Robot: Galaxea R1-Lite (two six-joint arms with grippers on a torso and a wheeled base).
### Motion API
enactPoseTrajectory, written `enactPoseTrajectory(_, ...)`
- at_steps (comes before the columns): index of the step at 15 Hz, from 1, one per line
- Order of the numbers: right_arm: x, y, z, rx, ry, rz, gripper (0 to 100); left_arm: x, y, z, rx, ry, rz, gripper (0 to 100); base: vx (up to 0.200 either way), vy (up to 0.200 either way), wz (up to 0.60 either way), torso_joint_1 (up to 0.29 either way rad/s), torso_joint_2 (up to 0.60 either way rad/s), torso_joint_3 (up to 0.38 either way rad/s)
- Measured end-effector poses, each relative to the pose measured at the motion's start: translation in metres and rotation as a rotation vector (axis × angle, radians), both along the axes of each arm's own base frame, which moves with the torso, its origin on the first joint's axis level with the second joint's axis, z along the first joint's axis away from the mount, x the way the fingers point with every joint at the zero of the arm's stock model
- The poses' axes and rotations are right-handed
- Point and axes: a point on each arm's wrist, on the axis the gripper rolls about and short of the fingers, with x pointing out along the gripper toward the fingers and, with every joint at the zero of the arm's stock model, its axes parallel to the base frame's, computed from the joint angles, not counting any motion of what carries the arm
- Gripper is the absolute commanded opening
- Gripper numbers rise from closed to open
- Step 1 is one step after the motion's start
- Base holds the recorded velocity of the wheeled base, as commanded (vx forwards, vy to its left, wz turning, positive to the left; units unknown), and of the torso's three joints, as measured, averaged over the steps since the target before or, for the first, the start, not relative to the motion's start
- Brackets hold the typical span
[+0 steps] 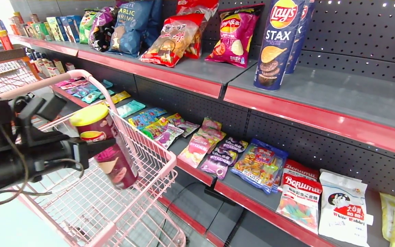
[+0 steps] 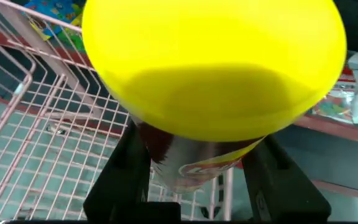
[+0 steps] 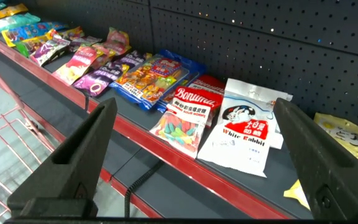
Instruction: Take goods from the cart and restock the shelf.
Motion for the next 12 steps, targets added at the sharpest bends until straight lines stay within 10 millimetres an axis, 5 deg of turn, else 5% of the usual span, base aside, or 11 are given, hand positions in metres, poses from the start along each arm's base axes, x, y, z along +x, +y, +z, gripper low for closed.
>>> enactPoseTrajectory(5, 0.000, 0.000, 0.000, -0.001, 0.000, -0.001, 100, -0.125, 0.021, 0.045, 0.028, -0.140, 0.148, 0, 0.000, 0.000, 0.00, 0.028, -0.11, -0.073)
enactPoseTrajectory(7, 0.000, 0.000, 0.000, 0.000, 0.000, -0.001, 100, -0.155, 0.030, 0.050, 0.070, -0.226, 0.370, 0, 0.000, 0.000, 0.00, 0.127, -0.43, -0.298)
enactPoseTrajectory(12, 0.000, 0.000, 0.000, 0.000, 0.000, -0.001, 100, -0.199, 0.035, 0.045, 0.071, -0.361, 0.407, 0, 0.000, 0.000, 0.00, 0.174, -0.51, -0.337)
